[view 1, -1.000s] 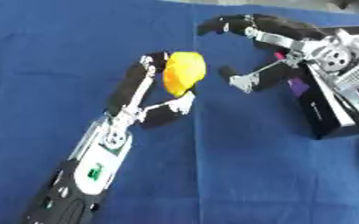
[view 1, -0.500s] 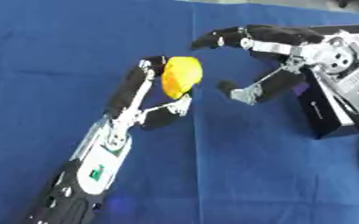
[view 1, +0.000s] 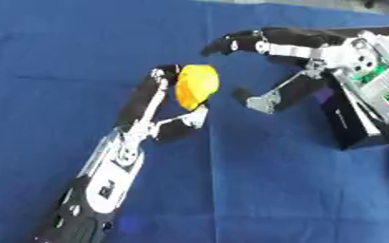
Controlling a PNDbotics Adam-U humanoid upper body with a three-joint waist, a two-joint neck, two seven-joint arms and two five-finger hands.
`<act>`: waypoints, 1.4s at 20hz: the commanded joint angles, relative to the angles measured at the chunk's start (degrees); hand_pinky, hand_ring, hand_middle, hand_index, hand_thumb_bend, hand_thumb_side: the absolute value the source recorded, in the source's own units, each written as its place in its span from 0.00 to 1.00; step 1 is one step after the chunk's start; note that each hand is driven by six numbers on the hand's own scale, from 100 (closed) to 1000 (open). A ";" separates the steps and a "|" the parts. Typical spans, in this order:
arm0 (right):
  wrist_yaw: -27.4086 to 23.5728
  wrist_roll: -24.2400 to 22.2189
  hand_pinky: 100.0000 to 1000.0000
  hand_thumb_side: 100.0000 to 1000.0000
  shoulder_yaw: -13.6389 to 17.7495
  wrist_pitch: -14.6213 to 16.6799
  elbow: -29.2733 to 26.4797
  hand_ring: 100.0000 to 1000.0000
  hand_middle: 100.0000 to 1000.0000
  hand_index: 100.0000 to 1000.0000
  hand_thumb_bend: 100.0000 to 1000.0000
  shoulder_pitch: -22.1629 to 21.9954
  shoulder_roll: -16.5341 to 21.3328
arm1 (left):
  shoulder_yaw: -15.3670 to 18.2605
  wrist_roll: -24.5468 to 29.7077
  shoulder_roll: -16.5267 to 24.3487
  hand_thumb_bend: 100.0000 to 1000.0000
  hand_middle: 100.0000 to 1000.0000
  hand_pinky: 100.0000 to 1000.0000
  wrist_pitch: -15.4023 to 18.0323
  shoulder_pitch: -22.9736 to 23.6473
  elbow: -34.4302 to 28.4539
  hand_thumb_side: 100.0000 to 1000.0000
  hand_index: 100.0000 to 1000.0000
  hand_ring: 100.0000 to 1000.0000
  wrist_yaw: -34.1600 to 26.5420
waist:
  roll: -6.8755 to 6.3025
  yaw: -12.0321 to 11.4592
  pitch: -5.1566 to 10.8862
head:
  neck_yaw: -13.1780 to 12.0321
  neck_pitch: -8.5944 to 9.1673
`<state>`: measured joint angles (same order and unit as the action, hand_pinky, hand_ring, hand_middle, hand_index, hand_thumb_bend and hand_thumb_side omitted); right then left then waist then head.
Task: Pick up the objects with one hand, pass them to the other hand, and then place them into the box on the other side of the table.
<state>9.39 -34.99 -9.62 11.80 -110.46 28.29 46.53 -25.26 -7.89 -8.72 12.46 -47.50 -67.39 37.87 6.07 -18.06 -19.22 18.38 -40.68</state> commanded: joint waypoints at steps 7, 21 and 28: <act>0.95 1.29 0.92 0.16 -0.10 0.19 0.06 1.00 0.90 1.00 0.00 0.78 0.90 | -0.59 -0.27 -1.11 0.00 0.50 0.75 0.55 -1.00 -0.88 0.30 0.44 0.51 1.29 | 0.62 0.35 0.42 | 0.28 0.12; -0.42 -0.84 0.92 0.16 -0.59 -0.26 -1.32 1.00 0.90 1.00 0.00 0.10 1.23 | -1.10 -1.02 -0.81 0.00 0.50 0.75 0.38 -1.44 -6.05 0.24 0.44 0.52 3.01 | 0.25 1.33 1.37 | 0.11 0.23; -0.46 -0.10 0.93 0.15 -0.69 -0.54 -0.56 1.00 0.89 1.00 0.00 -0.04 0.80 | -2.13 0.77 -0.74 0.00 0.50 0.75 0.14 -1.22 -8.87 0.25 0.44 0.52 1.90 | 0.35 1.40 1.38 | 0.22 0.18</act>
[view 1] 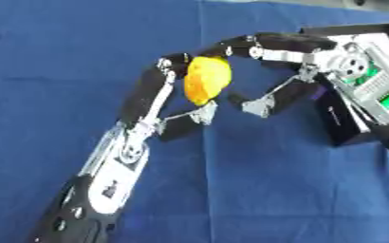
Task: Pick up the objects with one hand, pass them to the other hand, and then place them into the box on the other side of the table.
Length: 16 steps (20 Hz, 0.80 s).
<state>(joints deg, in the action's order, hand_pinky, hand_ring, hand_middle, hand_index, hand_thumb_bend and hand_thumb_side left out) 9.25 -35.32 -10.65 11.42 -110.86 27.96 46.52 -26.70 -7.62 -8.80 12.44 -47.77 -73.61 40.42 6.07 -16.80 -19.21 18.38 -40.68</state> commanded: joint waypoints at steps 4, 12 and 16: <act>-1.33 0.93 0.92 0.15 0.41 -0.68 -0.09 1.00 0.88 1.00 0.00 0.30 0.72 | -0.87 0.77 -0.88 0.00 0.50 0.75 0.21 -0.80 -2.72 0.26 0.44 0.52 -1.22 | 0.29 0.17 1.27 | 0.45 0.09; -5.28 2.00 0.91 0.11 0.53 -2.10 -1.77 1.00 0.81 0.99 0.00 0.44 0.74 | -0.63 0.56 -1.04 0.00 0.50 0.75 0.20 -0.53 -1.19 0.26 0.44 0.51 -0.60 | 0.25 0.25 1.06 | 0.50 -0.03; -5.62 2.28 0.88 0.11 0.54 -2.73 -1.71 1.00 0.70 0.88 0.00 0.53 0.68 | -0.78 0.17 -1.28 0.00 0.50 0.75 0.58 -0.49 -1.33 0.27 0.44 0.51 -0.88 | 0.23 0.24 0.96 | 0.61 0.02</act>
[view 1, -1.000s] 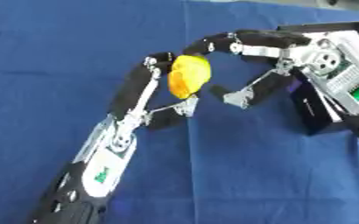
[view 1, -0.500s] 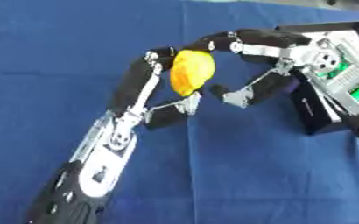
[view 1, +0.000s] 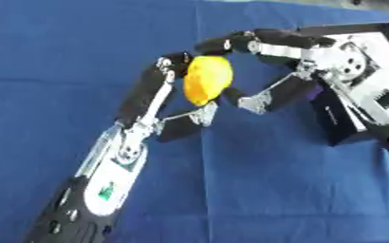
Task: Pick up the objects with one hand, pass them to the other hand, and then place them into the box on the other side of the table.
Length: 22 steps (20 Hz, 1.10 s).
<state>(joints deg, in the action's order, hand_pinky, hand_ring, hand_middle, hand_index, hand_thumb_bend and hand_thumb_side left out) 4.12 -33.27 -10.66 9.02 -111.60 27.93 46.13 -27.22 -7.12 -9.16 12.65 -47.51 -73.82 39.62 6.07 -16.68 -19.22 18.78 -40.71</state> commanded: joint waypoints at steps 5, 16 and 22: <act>-0.05 0.70 0.86 0.11 0.44 0.47 -0.67 1.00 0.58 0.79 0.00 0.53 0.92 | -0.42 -0.57 -0.97 0.00 0.50 0.75 0.78 -0.77 -1.61 0.26 0.44 0.52 -0.22 | 0.25 0.22 1.02 | 0.25 0.09; -1.41 2.94 0.78 0.11 0.57 1.19 -0.56 1.00 0.48 0.70 0.00 0.38 1.00 | -0.14 -1.80 -1.04 0.00 0.50 0.75 0.80 -0.64 -1.92 0.29 0.45 0.51 -0.22 | 0.22 0.32 1.09 | 0.46 -0.34; -2.40 3.61 0.76 0.11 0.52 1.52 -0.70 1.00 0.49 0.71 0.00 0.34 0.96 | -0.03 -3.99 -1.06 0.00 0.50 0.75 0.04 -0.54 -1.80 0.23 0.47 0.51 -1.14 | 0.26 0.30 1.09 | 0.63 -0.42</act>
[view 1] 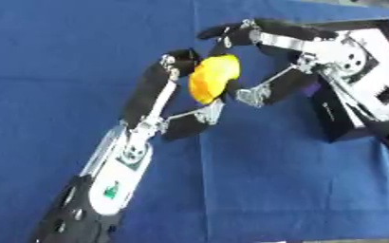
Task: Pick up the objects with one hand, pass them to the other hand, and then place them into the box on the other side of the table.
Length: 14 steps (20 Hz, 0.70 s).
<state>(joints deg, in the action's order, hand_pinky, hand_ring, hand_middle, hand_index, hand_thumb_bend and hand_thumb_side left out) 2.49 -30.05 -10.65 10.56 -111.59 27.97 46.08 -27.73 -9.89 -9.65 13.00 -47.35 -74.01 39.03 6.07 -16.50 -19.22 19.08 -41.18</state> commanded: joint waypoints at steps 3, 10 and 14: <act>-1.35 0.66 0.77 0.11 0.49 -0.24 -0.74 1.00 0.49 0.71 0.00 0.24 1.02 | 0.49 -2.30 -0.63 0.00 0.51 0.76 -0.82 -0.64 -1.37 0.20 0.50 0.51 -1.03 | 0.30 0.07 1.14 | 0.41 0.06; -1.71 1.06 0.76 0.11 0.62 -0.63 -1.10 1.00 0.48 0.70 0.00 -0.05 1.16 | 0.72 -4.61 -0.46 0.31 0.60 0.80 -2.44 -0.69 -0.83 0.38 0.75 0.58 -0.73 | 0.35 0.16 1.39 | 0.48 0.21; -1.80 1.35 0.76 0.11 0.78 -0.80 -1.18 1.00 0.48 0.70 0.00 -0.17 1.23 | 0.67 -5.20 -0.51 0.40 0.60 0.80 -2.26 -0.65 -0.15 0.40 0.76 0.59 0.67 | 0.31 0.22 1.38 | 0.59 0.13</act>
<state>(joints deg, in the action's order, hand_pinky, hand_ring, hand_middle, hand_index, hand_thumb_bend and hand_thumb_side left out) 1.14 -28.92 -10.34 9.79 -111.70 27.46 46.08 -27.33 -14.68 -9.62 10.62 -47.24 -73.44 39.15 6.07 -16.45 -19.22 19.43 -41.19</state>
